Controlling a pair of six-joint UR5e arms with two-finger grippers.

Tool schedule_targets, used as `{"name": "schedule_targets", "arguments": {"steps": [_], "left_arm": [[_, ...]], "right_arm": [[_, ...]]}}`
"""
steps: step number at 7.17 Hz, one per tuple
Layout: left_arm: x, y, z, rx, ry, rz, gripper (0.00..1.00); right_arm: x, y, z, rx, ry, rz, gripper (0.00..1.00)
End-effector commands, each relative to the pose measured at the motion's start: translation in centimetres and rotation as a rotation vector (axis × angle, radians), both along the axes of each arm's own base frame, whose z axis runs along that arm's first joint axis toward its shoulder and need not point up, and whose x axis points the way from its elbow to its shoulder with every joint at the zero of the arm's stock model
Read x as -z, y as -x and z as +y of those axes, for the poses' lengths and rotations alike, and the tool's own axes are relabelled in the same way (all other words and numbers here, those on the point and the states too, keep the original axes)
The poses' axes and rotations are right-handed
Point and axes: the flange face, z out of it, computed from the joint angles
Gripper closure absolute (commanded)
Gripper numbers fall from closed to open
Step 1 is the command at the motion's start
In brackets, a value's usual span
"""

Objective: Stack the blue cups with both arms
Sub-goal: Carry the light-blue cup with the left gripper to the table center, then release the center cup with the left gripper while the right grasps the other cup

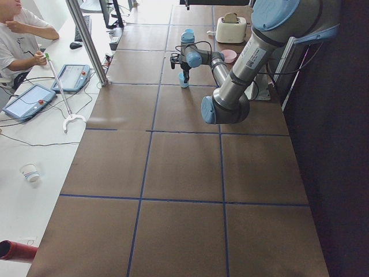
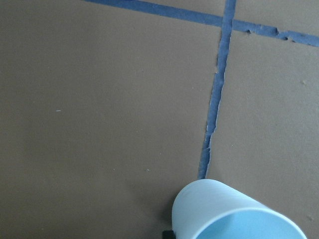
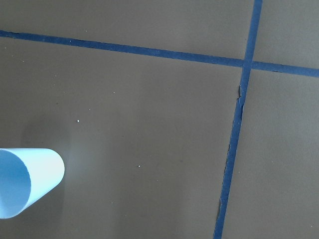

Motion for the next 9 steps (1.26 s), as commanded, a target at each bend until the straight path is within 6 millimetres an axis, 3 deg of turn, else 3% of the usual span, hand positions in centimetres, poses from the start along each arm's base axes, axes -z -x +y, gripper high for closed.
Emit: {"name": "schedule_targets", "arguments": {"steps": [1, 2, 4, 5, 9], "left_arm": [[0.5, 5.7, 1.7, 0.02, -0.036, 0.073, 0.0], [0.3, 6.9, 1.1, 0.034, -0.039, 0.077, 0.0], [-0.3, 7.1, 1.1, 0.038, -0.035, 0.07, 0.0], [-0.3, 7.1, 1.1, 0.039, -0.034, 0.07, 0.0], [-0.5, 6.9, 1.1, 0.038, -0.032, 0.066, 0.0]], "right_arm": [[0.5, 3.0, -0.1, 0.04, 0.001, -0.005, 0.0], [1.3, 4.6, 0.4, 0.022, -0.01, -0.024, 0.0], [2.8, 10.6, 1.5, 0.008, 0.008, -0.041, 0.01], [3.5, 12.7, 1.5, -0.028, 0.084, -0.041, 0.01], [5.2, 15.3, 1.3, -0.084, 0.13, -0.047, 0.02]]}}
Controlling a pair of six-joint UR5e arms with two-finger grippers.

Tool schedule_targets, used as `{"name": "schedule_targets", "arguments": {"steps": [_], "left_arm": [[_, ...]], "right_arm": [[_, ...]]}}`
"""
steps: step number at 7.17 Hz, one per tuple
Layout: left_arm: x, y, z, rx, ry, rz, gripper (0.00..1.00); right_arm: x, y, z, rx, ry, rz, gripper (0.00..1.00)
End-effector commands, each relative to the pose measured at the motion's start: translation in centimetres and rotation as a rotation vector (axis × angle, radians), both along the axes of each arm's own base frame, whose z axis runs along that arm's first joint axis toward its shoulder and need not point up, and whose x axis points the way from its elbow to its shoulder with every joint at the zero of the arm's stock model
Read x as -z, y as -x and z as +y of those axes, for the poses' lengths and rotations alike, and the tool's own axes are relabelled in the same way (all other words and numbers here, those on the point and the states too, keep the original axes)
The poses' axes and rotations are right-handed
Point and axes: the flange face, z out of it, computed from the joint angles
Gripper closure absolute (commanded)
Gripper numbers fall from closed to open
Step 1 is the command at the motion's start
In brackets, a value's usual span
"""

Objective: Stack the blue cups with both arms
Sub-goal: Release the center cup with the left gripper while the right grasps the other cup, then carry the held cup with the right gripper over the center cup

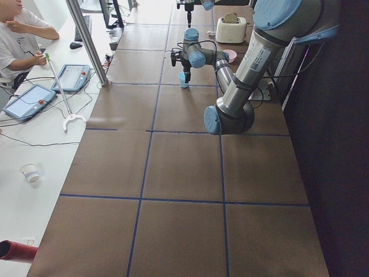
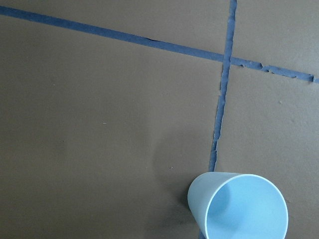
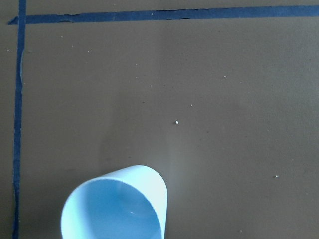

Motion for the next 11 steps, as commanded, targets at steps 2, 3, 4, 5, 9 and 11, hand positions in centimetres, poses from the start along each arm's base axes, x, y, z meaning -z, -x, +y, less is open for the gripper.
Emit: {"name": "schedule_targets", "arguments": {"steps": [2, 3, 4, 5, 9, 11], "left_arm": [[-0.5, -0.1, 0.1, -0.002, 0.003, -0.006, 0.0], [-0.9, -0.1, 0.1, -0.003, 0.005, -0.011, 0.0], [-0.8, -0.1, 0.1, -0.003, 0.006, -0.01, 0.0], [-0.8, 0.0, 0.1, -0.003, 0.006, -0.008, 0.0], [-0.7, 0.7, -0.2, 0.005, -0.003, -0.004, 0.0], [-1.9, 4.1, 0.0, -0.005, -0.044, -0.001, 0.0]], "right_arm": [[-0.6, 2.8, 0.5, 0.021, -0.004, 0.049, 0.02], [-1.4, 3.3, 0.6, 0.026, -0.001, 0.07, 0.04], [-2.2, 3.9, 0.8, 0.037, 0.007, 0.08, 0.1], [-1.9, 4.2, 0.4, 0.039, 0.002, 0.077, 0.58], [1.8, 5.2, -1.0, 0.048, -0.053, 0.023, 1.0], [10.8, 6.6, -2.2, 0.023, -0.019, -0.053, 1.0]]}}
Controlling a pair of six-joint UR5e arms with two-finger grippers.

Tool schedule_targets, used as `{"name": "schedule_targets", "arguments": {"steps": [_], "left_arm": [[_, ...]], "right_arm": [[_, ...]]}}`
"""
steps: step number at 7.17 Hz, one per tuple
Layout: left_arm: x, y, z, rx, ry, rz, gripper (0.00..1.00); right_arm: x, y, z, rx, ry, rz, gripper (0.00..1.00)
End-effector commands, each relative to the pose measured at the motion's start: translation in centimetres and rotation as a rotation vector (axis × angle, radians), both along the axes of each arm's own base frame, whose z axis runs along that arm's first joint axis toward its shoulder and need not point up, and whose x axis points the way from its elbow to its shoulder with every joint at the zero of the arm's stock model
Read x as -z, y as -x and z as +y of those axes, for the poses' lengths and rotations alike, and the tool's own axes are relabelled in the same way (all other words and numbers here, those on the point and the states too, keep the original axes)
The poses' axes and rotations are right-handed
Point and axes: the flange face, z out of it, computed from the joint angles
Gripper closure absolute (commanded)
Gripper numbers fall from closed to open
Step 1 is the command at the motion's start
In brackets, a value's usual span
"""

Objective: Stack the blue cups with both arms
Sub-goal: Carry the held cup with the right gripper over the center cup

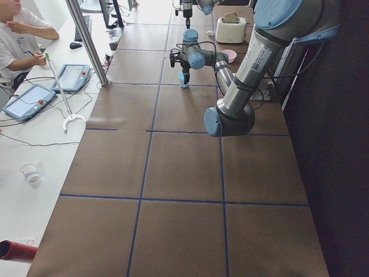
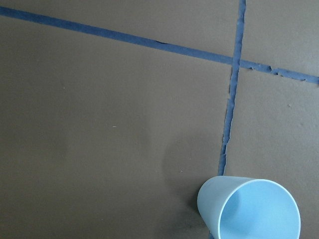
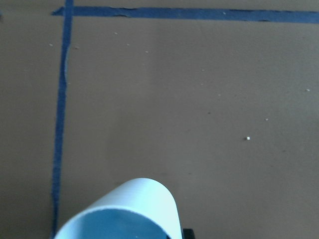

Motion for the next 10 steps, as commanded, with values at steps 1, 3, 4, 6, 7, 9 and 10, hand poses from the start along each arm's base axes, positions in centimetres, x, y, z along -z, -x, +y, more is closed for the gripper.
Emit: {"name": "schedule_targets", "arguments": {"steps": [1, 3, 4, 6, 7, 9, 10], "left_arm": [[-2.6, 4.0, 1.1, -0.026, -0.053, -0.011, 0.0], [-5.9, 6.0, 1.0, -0.104, -0.159, -0.069, 0.0], [-8.3, 7.6, 1.4, -0.128, -0.181, -0.103, 0.0], [-10.3, 9.2, 1.4, -0.142, -0.195, -0.133, 0.0], [-10.3, 9.2, 1.4, -0.142, -0.195, -0.133, 0.0], [-10.3, 8.8, 1.7, -0.153, -0.19, -0.128, 0.0], [-10.2, 8.6, 1.8, -0.156, -0.189, -0.127, 0.0]], "right_arm": [[9.6, 4.0, -1.4, -0.037, 0.065, -0.08, 1.0], [19.9, 13.3, -1.1, -0.074, 0.18, -0.169, 1.0], [24.8, 16.7, -0.9, -0.097, 0.242, -0.184, 1.0], [33.0, 23.0, 0.2, -0.157, 0.272, -0.123, 1.0], [33.7, 25.0, 1.0, -0.176, 0.283, -0.108, 1.0], [34.5, 28.0, 0.4, -0.193, 0.288, -0.087, 1.0], [35.1, 29.1, 0.3, -0.205, 0.299, -0.085, 1.0]]}}
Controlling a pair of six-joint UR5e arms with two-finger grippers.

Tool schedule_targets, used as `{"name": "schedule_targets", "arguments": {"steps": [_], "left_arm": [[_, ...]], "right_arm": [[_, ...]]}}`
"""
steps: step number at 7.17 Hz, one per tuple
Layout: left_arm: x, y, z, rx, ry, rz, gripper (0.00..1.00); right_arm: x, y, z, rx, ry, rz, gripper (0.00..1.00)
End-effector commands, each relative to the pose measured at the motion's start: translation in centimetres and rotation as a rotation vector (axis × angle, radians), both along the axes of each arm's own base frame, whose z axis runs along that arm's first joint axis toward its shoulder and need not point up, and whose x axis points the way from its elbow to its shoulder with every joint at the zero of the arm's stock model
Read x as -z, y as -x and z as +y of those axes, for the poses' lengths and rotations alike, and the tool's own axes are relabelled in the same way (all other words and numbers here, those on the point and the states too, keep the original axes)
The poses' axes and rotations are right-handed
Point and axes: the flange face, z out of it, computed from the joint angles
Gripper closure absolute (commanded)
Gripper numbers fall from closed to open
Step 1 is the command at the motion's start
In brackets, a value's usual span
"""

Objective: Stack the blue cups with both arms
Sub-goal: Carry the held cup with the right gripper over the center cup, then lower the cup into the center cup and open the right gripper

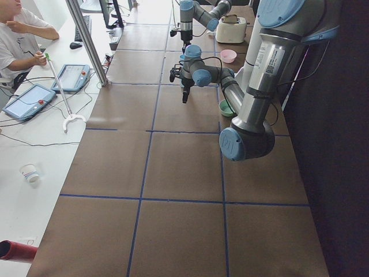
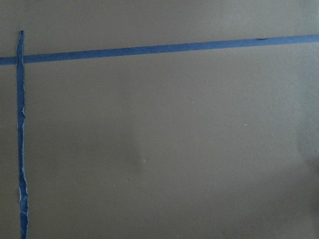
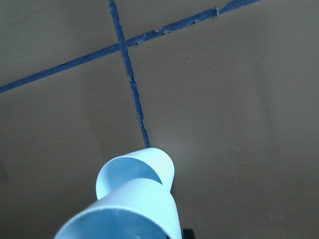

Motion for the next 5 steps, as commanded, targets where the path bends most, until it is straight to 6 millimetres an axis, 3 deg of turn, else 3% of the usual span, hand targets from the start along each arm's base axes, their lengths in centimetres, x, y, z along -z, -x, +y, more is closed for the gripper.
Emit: {"name": "schedule_targets", "arguments": {"steps": [1, 5], "left_arm": [[0.08, -0.34, 0.11, -0.002, 0.003, 0.002, 0.0], [0.08, -0.59, 0.04, -0.004, 0.004, 0.001, 0.0]], "right_arm": [[0.85, 1.98, -0.09, -0.012, 0.012, 0.01, 1.0], [0.58, 2.64, 0.01, -0.018, 0.007, 0.022, 0.98]]}}
